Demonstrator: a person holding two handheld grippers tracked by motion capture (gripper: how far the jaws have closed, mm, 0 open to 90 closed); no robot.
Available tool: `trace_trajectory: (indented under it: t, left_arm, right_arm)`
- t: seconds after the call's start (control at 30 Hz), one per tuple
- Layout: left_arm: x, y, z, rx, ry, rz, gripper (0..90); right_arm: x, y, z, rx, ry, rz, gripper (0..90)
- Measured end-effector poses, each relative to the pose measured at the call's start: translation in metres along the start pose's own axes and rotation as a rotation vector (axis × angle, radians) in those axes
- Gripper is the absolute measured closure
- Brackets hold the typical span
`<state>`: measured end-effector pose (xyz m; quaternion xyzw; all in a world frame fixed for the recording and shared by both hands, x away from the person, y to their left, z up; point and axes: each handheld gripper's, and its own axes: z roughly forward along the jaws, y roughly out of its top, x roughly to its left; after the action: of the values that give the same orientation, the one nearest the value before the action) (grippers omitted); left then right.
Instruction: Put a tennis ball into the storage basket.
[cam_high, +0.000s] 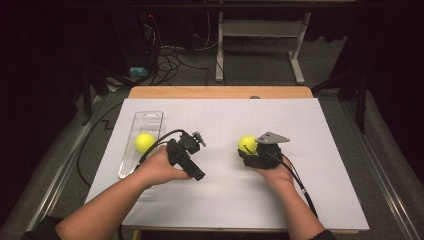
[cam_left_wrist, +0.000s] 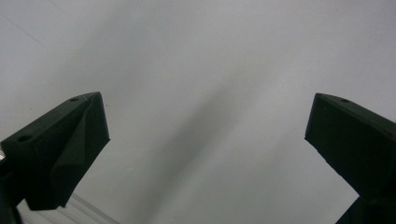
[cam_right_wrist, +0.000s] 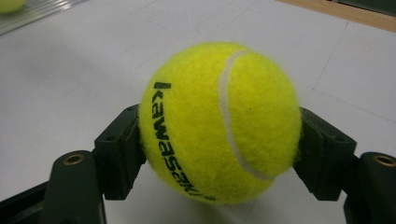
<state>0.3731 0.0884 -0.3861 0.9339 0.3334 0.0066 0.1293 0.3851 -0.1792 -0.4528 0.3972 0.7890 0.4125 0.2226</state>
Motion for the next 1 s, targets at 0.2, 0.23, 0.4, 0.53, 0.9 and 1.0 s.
trace_trajectory:
  t: [0.2, 0.23, 0.4, 0.53, 0.9, 1.0]
  left_arm:
    - [-0.001, 0.001, 0.000, 0.010, 0.008, 0.007, 0.4]
    - [-0.001, 0.001, 0.000, 0.011, 0.009, 0.007, 0.4]
    - [-0.002, 0.002, 0.000, 0.015, 0.013, 0.005, 0.4]
    - [-0.004, 0.003, -0.001, 0.013, 0.015, 0.003, 0.4]
    - [-0.007, 0.006, -0.005, 0.017, 0.021, 0.004, 0.5]
    - [-0.009, 0.009, -0.008, 0.018, 0.020, 0.013, 0.5]
  right_arm:
    - [0.005, -0.011, -0.019, -0.021, 0.005, -0.024, 27.1]
    - [0.006, -0.013, -0.022, -0.026, 0.004, -0.025, 27.1]
    - [0.007, -0.024, -0.037, -0.040, -0.001, -0.025, 27.1]
    - [0.006, -0.034, -0.047, -0.050, -0.005, -0.020, 27.1]
    - [0.006, -0.060, -0.068, -0.051, -0.012, -0.018, 27.1]
    - [0.008, -0.065, -0.073, -0.046, -0.012, -0.025, 27.1]
